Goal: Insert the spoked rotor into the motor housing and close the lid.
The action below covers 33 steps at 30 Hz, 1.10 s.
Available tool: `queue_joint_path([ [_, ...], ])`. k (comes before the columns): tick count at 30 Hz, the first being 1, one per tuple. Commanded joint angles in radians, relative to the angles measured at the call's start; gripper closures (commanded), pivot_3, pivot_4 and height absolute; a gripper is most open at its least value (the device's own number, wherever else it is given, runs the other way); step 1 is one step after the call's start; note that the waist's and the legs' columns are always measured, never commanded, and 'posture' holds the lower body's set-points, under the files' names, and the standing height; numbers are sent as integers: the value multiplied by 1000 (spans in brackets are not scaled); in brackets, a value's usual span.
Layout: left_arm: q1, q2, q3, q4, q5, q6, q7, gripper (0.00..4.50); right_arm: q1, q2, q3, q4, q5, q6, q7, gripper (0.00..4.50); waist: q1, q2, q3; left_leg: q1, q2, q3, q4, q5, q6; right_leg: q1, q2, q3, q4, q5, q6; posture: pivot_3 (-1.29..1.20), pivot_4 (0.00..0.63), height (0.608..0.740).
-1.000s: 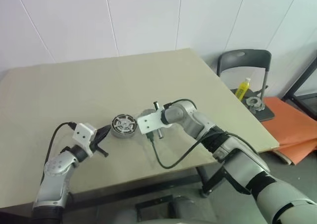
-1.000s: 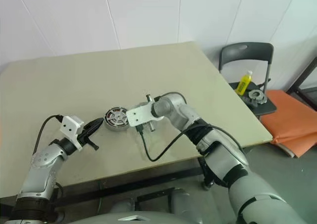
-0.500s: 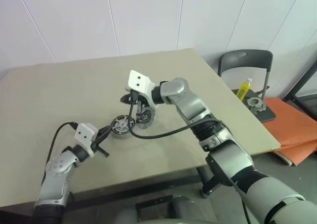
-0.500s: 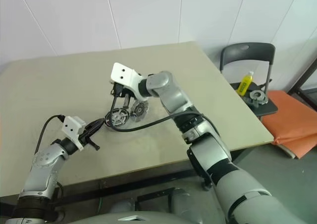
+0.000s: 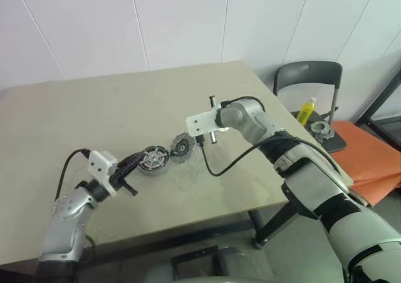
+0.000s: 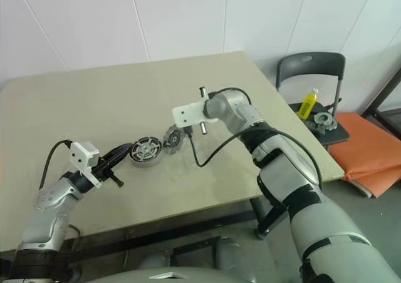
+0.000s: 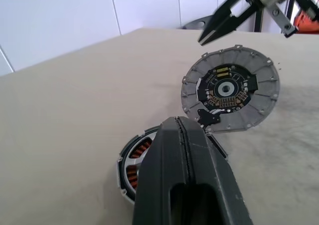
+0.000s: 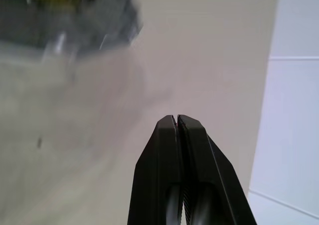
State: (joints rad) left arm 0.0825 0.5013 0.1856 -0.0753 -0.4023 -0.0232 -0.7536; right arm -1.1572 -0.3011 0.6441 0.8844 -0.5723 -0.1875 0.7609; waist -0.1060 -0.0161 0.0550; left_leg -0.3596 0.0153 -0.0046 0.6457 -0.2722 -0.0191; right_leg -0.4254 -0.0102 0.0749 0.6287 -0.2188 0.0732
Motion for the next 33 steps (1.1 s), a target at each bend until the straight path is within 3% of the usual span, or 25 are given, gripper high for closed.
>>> queue_joint_path([
  [1,50,47,64,-94,-68,42,-39,4500,-25,-28,-1,2,-18,-20,45,4380,-1,0,0,0,0,0,0,0,0,0,0,0,0,0,0,0,0,740],
  [6,133,110,145,-139,-104,76,-69,4500,17,-42,-41,-24,47,-4,164,4380,-8,0,1,1,1,-1,0,0,0,0,0,0,0,-1,-1,0,0,740],
  [11,159,121,179,-130,-86,71,-66,4500,93,16,-168,-130,245,178,343,4380,-17,1,1,2,1,-1,0,0,0,1,0,0,1,-1,-1,0,0,740],
  [33,101,86,155,-82,-40,61,-38,4500,178,144,-345,-392,563,766,368,4380,-19,1,1,2,1,-1,0,0,0,1,0,0,1,-1,-1,0,0,740],
])
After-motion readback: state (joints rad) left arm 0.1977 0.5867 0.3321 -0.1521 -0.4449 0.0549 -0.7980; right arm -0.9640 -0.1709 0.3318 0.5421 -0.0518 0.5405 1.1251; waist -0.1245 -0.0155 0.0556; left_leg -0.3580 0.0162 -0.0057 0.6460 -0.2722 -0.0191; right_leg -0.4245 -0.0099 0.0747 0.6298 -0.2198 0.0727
